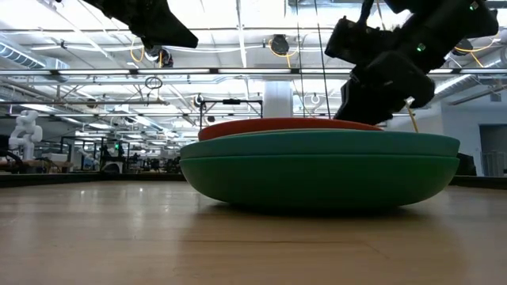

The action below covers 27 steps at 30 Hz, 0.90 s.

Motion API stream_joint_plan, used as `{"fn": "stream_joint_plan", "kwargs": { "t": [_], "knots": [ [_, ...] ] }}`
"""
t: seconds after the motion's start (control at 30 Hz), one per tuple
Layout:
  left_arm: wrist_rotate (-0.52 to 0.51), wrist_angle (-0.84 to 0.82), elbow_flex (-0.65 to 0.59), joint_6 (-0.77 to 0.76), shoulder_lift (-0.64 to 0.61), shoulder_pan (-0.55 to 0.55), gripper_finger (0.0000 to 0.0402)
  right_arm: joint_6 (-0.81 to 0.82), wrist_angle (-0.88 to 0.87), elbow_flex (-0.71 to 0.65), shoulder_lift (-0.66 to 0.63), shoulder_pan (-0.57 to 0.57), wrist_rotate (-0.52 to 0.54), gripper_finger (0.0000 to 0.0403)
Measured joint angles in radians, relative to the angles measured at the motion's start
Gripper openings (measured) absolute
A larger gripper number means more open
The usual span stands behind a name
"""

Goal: Stack plastic plates
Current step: Stack the transparent green plate on the transparent orange plate, then return to Home Position

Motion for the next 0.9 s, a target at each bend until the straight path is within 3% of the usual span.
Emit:
{"fn": "stream_joint_plan", "kwargs": {
  "t": [0.33, 0.5, 0.7, 0.9],
  "knots": [
    [0.000, 0.006, 0.000, 0.000, 0.000, 0.000, 0.0081, -0.022, 0.136, 0.000, 0.078, 0.006, -0.117, 0.0000],
    [0.000, 0.006, 0.000, 0.000, 0.000, 0.000, 0.0081, -0.046, 0.160, 0.000, 0.079, 0.006, -0.114, 0.0000],
    [0.000, 0.004, 0.000, 0.006, 0.000, 0.000, 0.0081, -0.081, 0.137, 0.000, 0.024, 0.008, -0.062, 0.0000],
    [0.000, 0.057, 0.000, 0.086, 0.000, -0.048, 0.0081, -0.219, 0.127, 0.000, -0.097, 0.011, -0.062, 0.0000]
  ]
}}
